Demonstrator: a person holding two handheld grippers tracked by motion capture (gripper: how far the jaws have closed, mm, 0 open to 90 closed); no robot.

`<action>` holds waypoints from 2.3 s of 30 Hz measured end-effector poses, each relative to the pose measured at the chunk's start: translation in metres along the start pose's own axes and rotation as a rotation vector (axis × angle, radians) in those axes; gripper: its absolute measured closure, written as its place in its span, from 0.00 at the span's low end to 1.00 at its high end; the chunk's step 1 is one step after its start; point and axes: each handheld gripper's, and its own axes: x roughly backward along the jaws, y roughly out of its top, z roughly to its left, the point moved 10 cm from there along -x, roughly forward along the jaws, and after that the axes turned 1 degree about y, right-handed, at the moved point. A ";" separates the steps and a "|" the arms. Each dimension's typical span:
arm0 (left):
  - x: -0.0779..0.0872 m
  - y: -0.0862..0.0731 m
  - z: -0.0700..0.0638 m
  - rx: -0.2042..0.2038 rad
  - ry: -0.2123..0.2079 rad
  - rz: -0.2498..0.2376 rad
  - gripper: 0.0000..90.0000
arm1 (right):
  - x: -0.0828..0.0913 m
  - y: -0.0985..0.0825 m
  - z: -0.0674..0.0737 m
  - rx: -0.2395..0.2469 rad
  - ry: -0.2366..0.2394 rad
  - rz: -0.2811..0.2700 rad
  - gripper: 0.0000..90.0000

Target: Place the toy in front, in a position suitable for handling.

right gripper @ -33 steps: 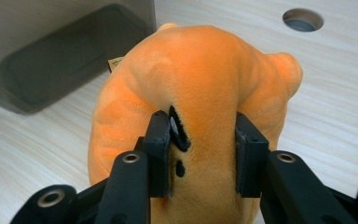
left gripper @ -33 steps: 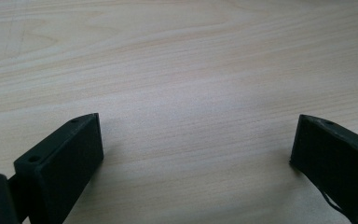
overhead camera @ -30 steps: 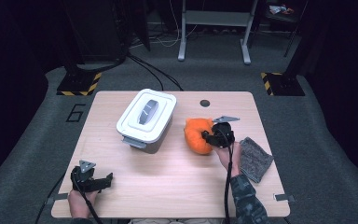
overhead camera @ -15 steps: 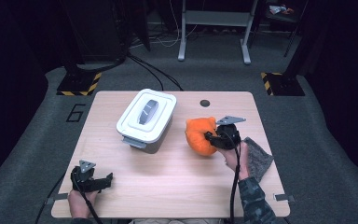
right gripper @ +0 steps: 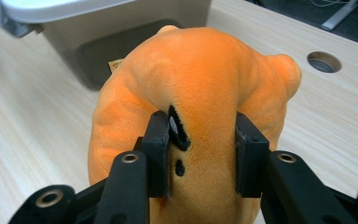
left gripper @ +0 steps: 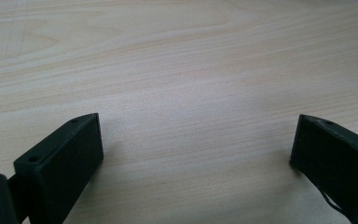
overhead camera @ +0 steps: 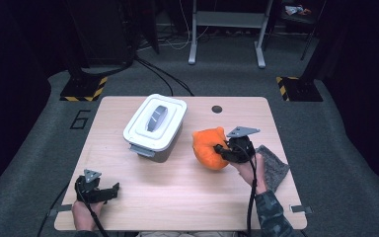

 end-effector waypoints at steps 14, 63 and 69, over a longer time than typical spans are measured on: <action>0.001 -0.001 0.000 0.002 -0.004 0.015 0.02 | -0.007 -0.016 0.024 0.134 0.087 0.045 0.69; 0.000 0.000 0.001 0.000 0.007 -0.003 0.02 | -0.027 -0.035 0.029 -0.253 -0.098 0.140 0.25; 0.000 0.000 0.001 0.000 0.007 -0.002 0.02 | -0.031 -0.045 0.023 -0.240 -0.108 0.160 0.46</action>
